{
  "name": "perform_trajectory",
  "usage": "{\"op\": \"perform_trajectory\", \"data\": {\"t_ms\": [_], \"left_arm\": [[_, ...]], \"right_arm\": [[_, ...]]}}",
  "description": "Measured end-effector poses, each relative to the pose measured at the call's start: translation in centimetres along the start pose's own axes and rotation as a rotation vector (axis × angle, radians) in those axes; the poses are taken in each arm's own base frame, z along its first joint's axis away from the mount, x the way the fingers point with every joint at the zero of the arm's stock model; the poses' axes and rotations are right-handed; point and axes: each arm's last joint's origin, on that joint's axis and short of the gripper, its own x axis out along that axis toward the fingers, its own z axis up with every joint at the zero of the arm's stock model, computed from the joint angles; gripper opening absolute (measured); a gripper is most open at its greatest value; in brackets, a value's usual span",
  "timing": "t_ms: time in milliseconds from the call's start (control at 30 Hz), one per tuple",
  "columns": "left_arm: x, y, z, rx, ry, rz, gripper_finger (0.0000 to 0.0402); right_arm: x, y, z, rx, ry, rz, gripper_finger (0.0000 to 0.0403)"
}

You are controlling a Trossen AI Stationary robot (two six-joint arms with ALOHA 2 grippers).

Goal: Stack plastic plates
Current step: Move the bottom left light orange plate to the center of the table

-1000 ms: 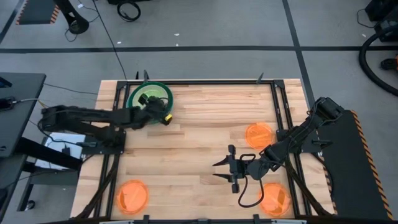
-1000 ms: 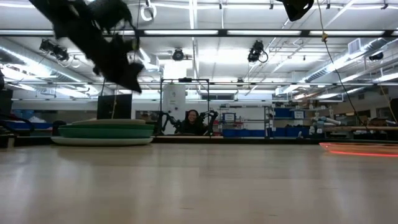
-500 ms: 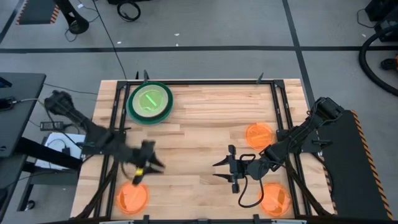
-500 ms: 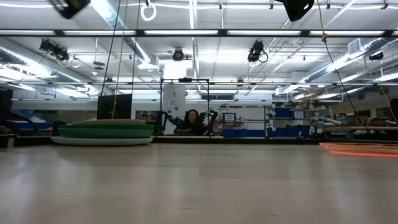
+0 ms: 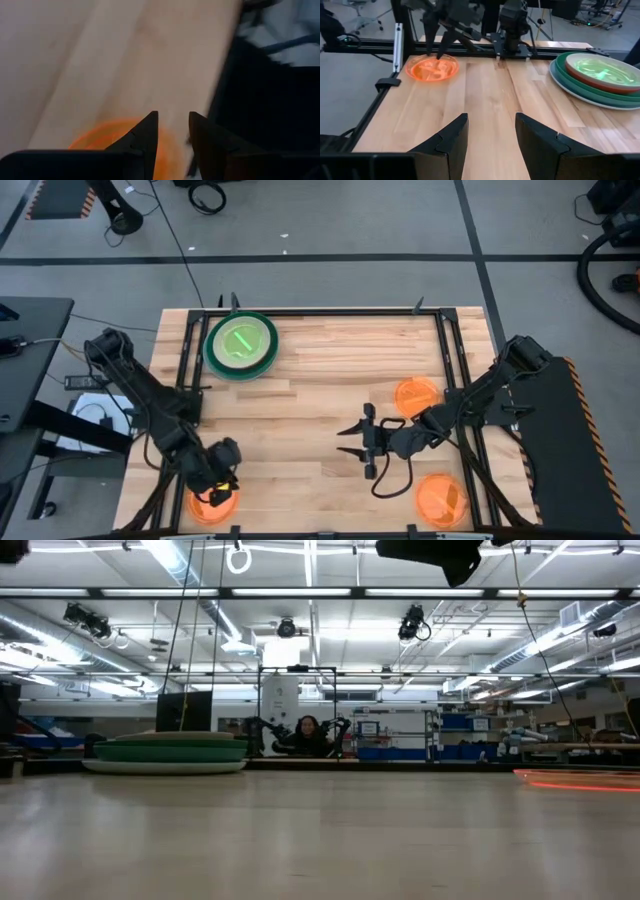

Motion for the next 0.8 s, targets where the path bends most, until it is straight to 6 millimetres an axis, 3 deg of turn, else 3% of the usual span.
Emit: {"op": "perform_trajectory", "data": {"t_ms": [167,367,500,800], "left_arm": [[-0.2,1.8,-0.9,-0.073,0.159,0.172,0.0135],[-0.9,3.7,-1.1,-0.074,0.258,0.349,0.021],[-0.6,4.8,-1.7,-0.048,0.366,0.333,0.0247],[-0.9,8.2,-2.6,-0.026,0.419,0.315,0.0231]], "right_arm": [[0.1,-0.1,0.0,0.005,0.007,-0.005,0.0173],[0.0,0.0,-0.2,0.018,0.016,-0.002,0.0173],[-0.1,0.2,-0.3,0.032,0.025,0.022,0.0173],[-0.1,0.3,-0.4,0.062,0.037,0.056,0.0174]]}}
